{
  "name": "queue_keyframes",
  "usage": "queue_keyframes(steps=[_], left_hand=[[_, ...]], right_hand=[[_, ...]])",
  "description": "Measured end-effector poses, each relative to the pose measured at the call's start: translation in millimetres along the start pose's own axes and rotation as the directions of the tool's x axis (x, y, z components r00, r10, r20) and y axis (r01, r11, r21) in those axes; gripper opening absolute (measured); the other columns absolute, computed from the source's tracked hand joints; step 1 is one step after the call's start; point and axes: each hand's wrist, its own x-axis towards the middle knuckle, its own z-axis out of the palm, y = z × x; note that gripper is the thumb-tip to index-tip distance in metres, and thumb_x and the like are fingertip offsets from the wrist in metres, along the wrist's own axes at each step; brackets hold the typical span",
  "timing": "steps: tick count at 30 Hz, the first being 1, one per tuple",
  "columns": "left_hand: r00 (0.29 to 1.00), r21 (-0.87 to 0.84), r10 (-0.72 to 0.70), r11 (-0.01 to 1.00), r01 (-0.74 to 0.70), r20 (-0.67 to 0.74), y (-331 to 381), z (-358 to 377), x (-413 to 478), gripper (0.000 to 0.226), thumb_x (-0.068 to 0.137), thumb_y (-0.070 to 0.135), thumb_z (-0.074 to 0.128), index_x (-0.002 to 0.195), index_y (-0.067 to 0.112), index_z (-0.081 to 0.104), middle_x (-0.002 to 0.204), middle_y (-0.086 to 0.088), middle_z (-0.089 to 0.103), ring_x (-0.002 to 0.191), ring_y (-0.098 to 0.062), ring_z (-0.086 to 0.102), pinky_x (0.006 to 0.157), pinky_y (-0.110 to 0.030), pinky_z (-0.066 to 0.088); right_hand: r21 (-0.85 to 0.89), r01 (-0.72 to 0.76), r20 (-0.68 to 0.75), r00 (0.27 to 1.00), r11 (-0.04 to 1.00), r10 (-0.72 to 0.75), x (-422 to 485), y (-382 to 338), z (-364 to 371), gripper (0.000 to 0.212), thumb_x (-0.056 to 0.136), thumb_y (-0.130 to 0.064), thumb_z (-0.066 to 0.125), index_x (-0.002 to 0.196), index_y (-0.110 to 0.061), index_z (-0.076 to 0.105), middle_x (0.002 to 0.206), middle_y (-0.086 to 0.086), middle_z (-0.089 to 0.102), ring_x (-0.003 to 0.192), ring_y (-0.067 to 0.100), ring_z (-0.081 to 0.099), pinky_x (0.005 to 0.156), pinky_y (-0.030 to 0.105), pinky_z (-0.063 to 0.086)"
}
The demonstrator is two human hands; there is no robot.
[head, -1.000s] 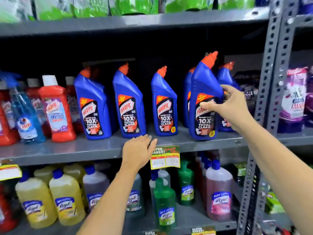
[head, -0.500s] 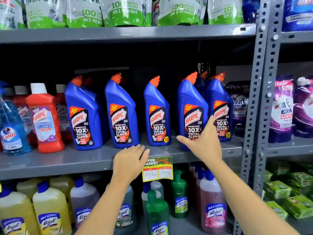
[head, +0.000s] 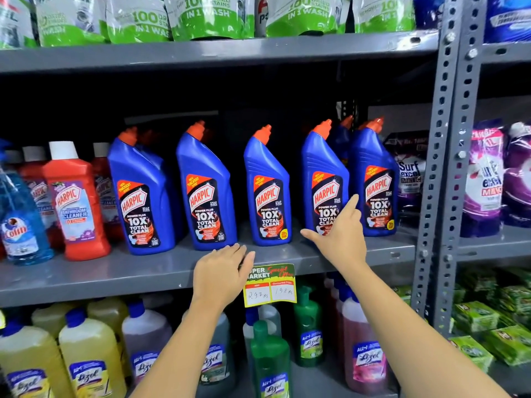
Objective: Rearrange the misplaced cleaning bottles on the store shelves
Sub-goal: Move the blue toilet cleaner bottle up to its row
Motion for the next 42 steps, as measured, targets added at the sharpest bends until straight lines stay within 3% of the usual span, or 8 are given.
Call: queue_keyframes(steps=[5, 10, 20, 28, 34, 37, 39, 42], left_hand=[[1.0, 0.002, -0.006, 1.0, 0.006, 0.018, 0, 1, 0, 0.049, 0.094, 0.042, 0.038, 0.092, 0.014, 0.077, 0.091, -0.002, 0.076, 0.083, -0.019, 0.072, 0.068, -0.034, 0.056], [1.0, 0.0, -0.006, 1.0, 0.006, 0.024, 0, 0, 0, 0.048, 0.094, 0.042, 0.038, 0.091, 0.014, 0.077, 0.089, -0.001, 0.076, 0.082, -0.019, 0.072, 0.066, -0.033, 0.055], [0.998, 0.017, -0.028, 0.999, 0.027, 0.054, 1, -1, 0, 0.048, 0.094, 0.042, 0.038, 0.09, 0.015, 0.077, 0.087, 0.0, 0.075, 0.078, -0.019, 0.071, 0.064, -0.033, 0.054], [0.998, -0.001, -0.009, 1.0, 0.009, 0.066, 1, -1, 0, 0.047, 0.094, 0.041, 0.038, 0.089, 0.014, 0.077, 0.084, 0.0, 0.075, 0.076, -0.02, 0.071, 0.063, -0.033, 0.054], [0.994, -0.069, -0.047, 0.996, 0.055, 0.102, -2, -3, 0, 0.06, 0.1, 0.049, 0.027, 0.094, 0.014, 0.076, 0.09, -0.001, 0.075, 0.08, -0.02, 0.07, 0.066, -0.034, 0.054], [0.988, -0.083, -0.018, 0.996, 0.031, 0.153, -3, -9, -3, 0.066, 0.099, 0.053, 0.018, 0.118, 0.013, 0.068, 0.12, -0.004, 0.068, 0.113, -0.022, 0.06, 0.1, -0.044, 0.039], [0.997, -0.043, 0.004, 0.999, 0.0, 0.083, -2, -16, -19, 0.055, 0.098, 0.046, 0.028, 0.132, 0.013, 0.057, 0.139, -0.006, 0.054, 0.134, -0.025, 0.04, 0.114, -0.051, 0.017], [0.998, -0.082, -0.05, 0.996, 0.047, -0.026, 3, -17, -80, 0.049, 0.093, 0.035, 0.041, 0.136, 0.013, 0.051, 0.148, -0.013, 0.041, 0.141, -0.032, 0.026, 0.114, -0.055, 0.011]], right_hand=[[-0.113, -0.026, -0.007, 1.0, 0.993, 0.026, 1, -8, 4, 0.134, 0.064, -0.058, 0.081, 0.153, -0.003, -0.003, 0.144, 0.019, 0.037, 0.116, 0.039, 0.056, 0.081, 0.047, 0.052], [-0.056, -0.04, 0.04, 0.998, 0.998, 0.042, 11, -3, 5, 0.128, 0.066, -0.048, 0.085, 0.153, -0.005, 0.002, 0.145, 0.02, 0.035, 0.11, 0.041, 0.06, 0.079, 0.042, 0.05], [0.005, -0.007, 0.122, 0.993, 1.0, 0.006, 19, 7, 0, 0.13, 0.064, -0.05, 0.085, 0.154, -0.008, 0.002, 0.15, 0.018, 0.033, 0.127, 0.039, 0.049, 0.097, 0.048, 0.044], [0.019, -0.02, 0.112, 0.993, 1.0, 0.018, 19, 9, 2, 0.13, 0.064, -0.051, 0.085, 0.155, -0.009, 0.002, 0.152, 0.016, 0.032, 0.129, 0.037, 0.049, 0.098, 0.048, 0.045], [0.248, -0.029, 0.105, 0.994, 0.968, 0.003, 11, 8, -4, 0.13, 0.065, -0.04, 0.088, 0.155, -0.018, -0.003, 0.152, 0.014, 0.034, 0.135, 0.03, 0.043, 0.106, 0.046, 0.041], [0.507, 0.098, -0.078, 0.995, 0.857, -0.068, -17, 15, -13, 0.104, 0.08, -0.028, 0.078, 0.156, -0.012, 0.008, 0.15, 0.01, 0.036, 0.136, 0.011, 0.036, 0.113, 0.021, 0.03], [0.574, 0.2, -0.261, 0.964, 0.794, -0.054, -50, 28, -12, 0.074, 0.09, -0.019, 0.068, 0.151, -0.009, 0.026, 0.14, 0.009, 0.045, 0.13, 0.011, 0.044, 0.11, 0.025, 0.037], [0.614, 0.246, -0.377, 0.926, 0.75, 0.005, -110, 57, 12, 0.041, 0.091, -0.008, 0.058, 0.131, -0.013, 0.048, 0.115, 0.01, 0.056, 0.107, 0.023, 0.057, 0.093, 0.037, 0.049]])
